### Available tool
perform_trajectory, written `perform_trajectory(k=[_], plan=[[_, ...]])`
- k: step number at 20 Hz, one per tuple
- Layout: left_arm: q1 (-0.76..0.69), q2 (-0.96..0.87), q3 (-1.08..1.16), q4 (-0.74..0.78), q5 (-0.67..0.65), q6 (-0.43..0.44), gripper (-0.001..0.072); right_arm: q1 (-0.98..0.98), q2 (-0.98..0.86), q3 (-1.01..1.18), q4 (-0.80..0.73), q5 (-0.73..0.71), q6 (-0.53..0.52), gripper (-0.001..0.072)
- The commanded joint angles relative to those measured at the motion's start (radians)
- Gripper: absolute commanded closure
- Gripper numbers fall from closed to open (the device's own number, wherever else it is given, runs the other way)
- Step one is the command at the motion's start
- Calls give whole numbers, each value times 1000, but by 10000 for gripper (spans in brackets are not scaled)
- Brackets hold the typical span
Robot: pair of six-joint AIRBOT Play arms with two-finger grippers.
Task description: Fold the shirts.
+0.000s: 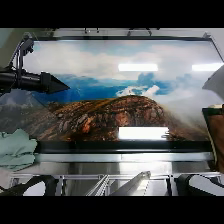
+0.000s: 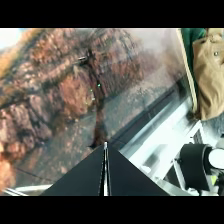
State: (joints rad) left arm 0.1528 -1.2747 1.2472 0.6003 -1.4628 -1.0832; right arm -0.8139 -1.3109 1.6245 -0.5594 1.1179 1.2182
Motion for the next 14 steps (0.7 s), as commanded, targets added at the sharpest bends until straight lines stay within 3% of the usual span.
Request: perform_trajectory(k=[1,3,5,7,8,11,14], plan=[[0,0,0,2,24,2,706,-39,-84,199,-70,76,163,695],[-1,0,0,2,17,2,706,-94,-65,206,-177,148,272,696],[-1,0,0,3,-7,6,706,-151,-24,206,-407,257,348,697],[-1,0,0,2,-26,31,707,-187,14,198,-687,380,369,697],[-1,0,0,3,-31,39,706,-207,21,185,-747,447,369,697],[-1,0,0,2,-28,50,706,-277,28,78,-765,637,362,697],[-1,0,0,2,-30,70,706,-328,76,-80,-790,673,410,697]])
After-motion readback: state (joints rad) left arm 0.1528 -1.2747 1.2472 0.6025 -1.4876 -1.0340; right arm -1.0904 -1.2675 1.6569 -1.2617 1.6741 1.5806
